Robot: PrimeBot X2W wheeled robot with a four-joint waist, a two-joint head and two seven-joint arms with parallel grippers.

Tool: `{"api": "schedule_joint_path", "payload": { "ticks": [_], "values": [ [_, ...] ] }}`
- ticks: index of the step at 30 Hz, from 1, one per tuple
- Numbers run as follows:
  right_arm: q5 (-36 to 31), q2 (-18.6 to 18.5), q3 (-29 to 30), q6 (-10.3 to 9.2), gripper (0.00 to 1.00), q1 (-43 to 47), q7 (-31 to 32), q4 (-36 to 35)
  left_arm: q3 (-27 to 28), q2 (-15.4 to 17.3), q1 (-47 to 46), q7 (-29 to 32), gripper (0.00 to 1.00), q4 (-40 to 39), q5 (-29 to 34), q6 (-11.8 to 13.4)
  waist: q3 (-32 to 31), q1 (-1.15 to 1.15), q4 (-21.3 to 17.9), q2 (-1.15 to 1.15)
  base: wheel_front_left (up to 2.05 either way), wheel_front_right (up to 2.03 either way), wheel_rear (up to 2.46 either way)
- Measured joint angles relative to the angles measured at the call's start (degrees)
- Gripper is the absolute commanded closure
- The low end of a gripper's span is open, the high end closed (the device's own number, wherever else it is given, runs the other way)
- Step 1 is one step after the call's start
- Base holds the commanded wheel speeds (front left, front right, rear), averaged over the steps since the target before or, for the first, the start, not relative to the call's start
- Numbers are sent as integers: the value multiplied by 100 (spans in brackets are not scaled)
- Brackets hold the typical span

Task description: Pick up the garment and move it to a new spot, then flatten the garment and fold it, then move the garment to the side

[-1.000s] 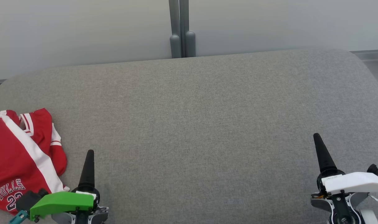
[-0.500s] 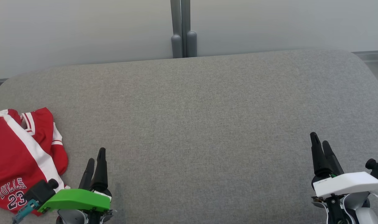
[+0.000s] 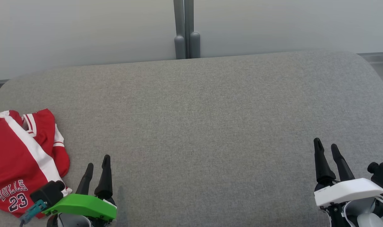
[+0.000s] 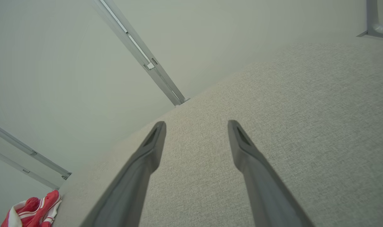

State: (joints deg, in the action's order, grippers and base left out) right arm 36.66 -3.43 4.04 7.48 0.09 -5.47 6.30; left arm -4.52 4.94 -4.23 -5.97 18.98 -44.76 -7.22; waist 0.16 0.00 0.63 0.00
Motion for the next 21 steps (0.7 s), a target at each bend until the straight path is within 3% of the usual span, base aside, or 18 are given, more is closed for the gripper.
{"api": "schedule_joint_path", "payload": {
  "ticks": [21],
  "values": [
    [-1468,-104,3,0,0,151,-356,111,27,26,31,-335,0,12,1627,-4,-6,0,63,0,0,0,0]
  ]
}}
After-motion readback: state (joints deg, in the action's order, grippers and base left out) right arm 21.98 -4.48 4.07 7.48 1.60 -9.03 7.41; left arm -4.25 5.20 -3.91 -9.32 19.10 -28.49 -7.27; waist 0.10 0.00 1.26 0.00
